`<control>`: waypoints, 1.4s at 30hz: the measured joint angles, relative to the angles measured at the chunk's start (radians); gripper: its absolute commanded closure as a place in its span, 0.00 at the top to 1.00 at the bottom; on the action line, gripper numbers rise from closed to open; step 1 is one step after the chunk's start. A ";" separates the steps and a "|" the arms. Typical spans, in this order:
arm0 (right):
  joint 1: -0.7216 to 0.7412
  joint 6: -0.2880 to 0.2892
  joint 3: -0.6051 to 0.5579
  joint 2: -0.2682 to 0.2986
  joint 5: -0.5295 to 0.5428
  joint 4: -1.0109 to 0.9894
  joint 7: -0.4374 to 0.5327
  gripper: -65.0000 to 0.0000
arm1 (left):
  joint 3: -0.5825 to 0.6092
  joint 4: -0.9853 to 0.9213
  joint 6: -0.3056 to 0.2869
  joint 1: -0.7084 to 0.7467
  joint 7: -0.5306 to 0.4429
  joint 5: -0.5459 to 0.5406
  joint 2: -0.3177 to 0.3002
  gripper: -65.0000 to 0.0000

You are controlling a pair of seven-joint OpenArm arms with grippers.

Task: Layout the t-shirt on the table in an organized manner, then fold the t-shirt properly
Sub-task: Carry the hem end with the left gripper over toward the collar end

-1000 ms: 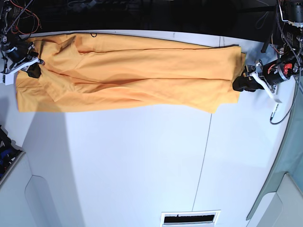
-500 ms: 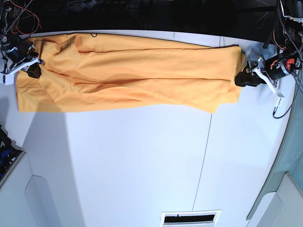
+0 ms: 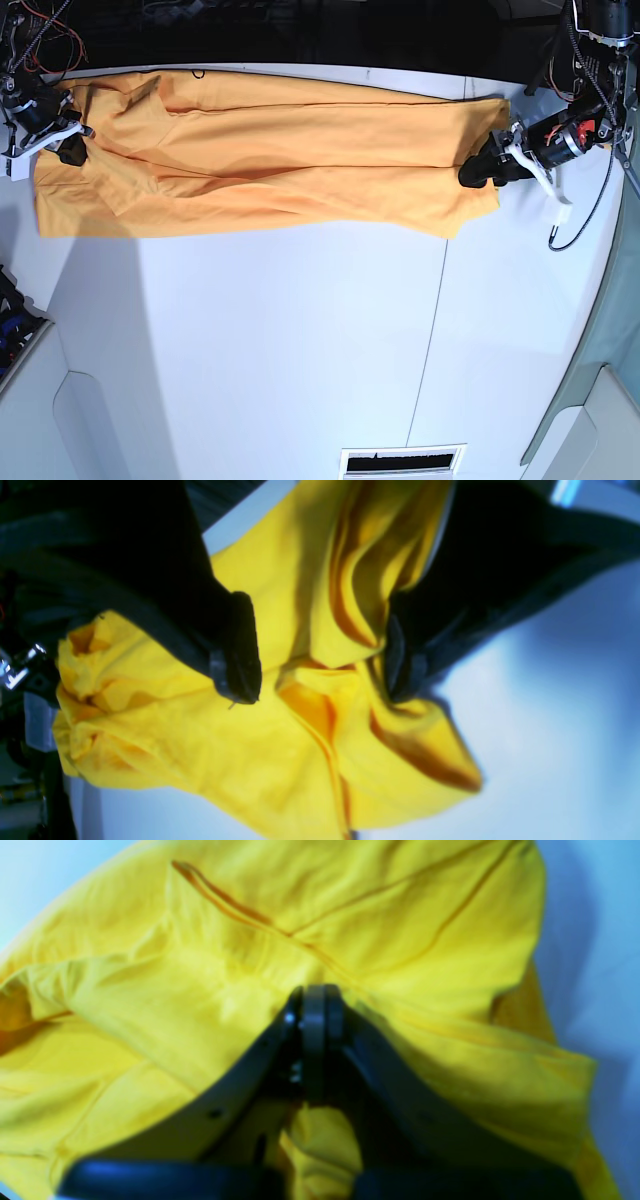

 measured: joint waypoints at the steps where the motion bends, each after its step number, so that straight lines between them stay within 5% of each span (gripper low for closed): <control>1: 0.000 0.000 0.000 0.000 0.000 0.000 0.000 0.00 | 0.008 0.000 0.000 -0.001 0.000 -0.001 0.000 0.62; 3: 0.000 0.000 0.000 0.000 0.000 0.000 0.000 0.00 | 0.018 0.000 0.000 -0.001 -0.002 -0.003 -0.001 0.56; 7: 0.000 0.000 0.000 0.000 0.000 0.000 0.000 0.00 | 0.023 -0.001 0.005 0.000 0.011 0.031 0.001 0.00; 18: 0.000 0.000 0.000 0.000 0.000 0.000 0.000 0.00 | 0.031 0.352 0.004 0.014 0.154 0.018 0.005 0.00; 23: 0.002 0.000 0.000 0.000 0.000 0.000 -0.001 0.00 | 0.159 0.481 0.035 0.009 0.154 0.065 0.013 0.00; 27: 0.003 0.000 0.000 0.000 0.000 0.000 0.000 0.00 | 0.321 0.491 0.059 0.007 0.120 0.160 0.117 0.00; 32: 0.005 0.000 0.000 0.000 0.000 0.000 0.000 0.00 | 0.458 0.490 0.158 -0.052 0.071 0.324 0.270 0.00; 42: 0.005 0.000 0.000 0.000 -0.001 0.000 -0.001 0.00 | 0.538 0.326 0.160 -0.068 -0.071 0.528 0.436 0.00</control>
